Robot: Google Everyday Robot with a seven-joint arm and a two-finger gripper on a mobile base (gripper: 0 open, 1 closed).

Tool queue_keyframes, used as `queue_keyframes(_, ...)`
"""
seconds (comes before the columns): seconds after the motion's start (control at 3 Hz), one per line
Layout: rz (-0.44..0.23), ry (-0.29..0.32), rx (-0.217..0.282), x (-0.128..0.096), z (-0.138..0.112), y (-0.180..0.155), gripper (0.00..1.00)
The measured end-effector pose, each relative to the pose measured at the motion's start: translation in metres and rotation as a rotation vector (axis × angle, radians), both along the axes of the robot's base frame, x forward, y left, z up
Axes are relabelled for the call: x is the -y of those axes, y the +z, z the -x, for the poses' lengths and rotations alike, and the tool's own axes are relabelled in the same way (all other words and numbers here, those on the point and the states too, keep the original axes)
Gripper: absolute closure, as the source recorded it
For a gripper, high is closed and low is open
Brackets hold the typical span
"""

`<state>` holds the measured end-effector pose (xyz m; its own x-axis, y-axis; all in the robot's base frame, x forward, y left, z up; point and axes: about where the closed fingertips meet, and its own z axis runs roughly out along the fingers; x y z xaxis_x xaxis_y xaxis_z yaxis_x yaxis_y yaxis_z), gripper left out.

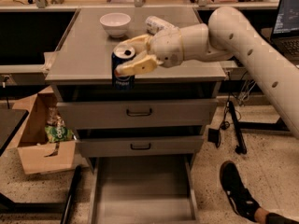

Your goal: Place pepsi can into bottom drawer

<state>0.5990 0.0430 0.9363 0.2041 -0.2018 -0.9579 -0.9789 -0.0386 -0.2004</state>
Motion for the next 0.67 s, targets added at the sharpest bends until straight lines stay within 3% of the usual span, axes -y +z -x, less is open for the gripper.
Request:
queue_keyframes(0.33, 0.061, 0.071, -0.012, -0.015, 0.036, -0.047, 1.0)
queue_keyframes(0.67, 0.081, 0.073, -0.063, -0.017, 0.055, -0.09, 1.0)
